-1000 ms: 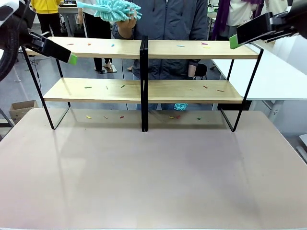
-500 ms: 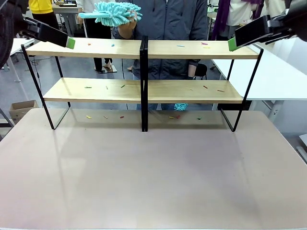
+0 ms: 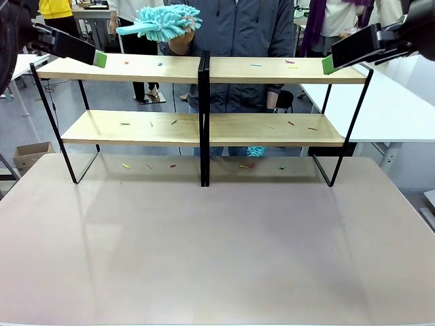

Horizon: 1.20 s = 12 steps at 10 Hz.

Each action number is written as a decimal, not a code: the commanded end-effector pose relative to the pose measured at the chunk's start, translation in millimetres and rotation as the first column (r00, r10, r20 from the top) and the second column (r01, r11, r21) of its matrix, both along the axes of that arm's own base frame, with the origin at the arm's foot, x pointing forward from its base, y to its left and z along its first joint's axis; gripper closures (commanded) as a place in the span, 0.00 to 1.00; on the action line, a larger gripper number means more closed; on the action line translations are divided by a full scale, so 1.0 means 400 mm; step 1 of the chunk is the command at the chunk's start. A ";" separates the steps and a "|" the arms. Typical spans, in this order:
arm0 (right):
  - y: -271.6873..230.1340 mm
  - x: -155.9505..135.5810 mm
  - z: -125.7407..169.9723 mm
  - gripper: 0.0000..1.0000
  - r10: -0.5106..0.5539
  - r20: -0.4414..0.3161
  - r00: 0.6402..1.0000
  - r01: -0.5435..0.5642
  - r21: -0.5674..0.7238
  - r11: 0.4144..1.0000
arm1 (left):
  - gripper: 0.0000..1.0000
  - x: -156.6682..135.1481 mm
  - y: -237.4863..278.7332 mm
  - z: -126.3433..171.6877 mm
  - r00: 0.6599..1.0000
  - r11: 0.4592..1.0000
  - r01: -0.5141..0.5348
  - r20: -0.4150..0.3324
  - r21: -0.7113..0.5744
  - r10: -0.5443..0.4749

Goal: Clean the shelves.
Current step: Pick up the Duster when the human hands it over.

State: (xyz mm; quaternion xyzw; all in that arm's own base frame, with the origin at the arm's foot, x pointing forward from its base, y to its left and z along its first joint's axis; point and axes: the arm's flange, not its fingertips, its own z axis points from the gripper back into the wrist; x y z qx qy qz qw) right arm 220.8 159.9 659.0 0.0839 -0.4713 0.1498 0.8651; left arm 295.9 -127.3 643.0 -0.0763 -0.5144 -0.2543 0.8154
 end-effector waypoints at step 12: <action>0.021 -0.013 0.005 0.00 0.016 0.011 1.000 -0.016 -0.012 1.000 | 0.00 0.001 0.002 0.000 1.000 1.000 -0.001 -0.001 -0.002 0.001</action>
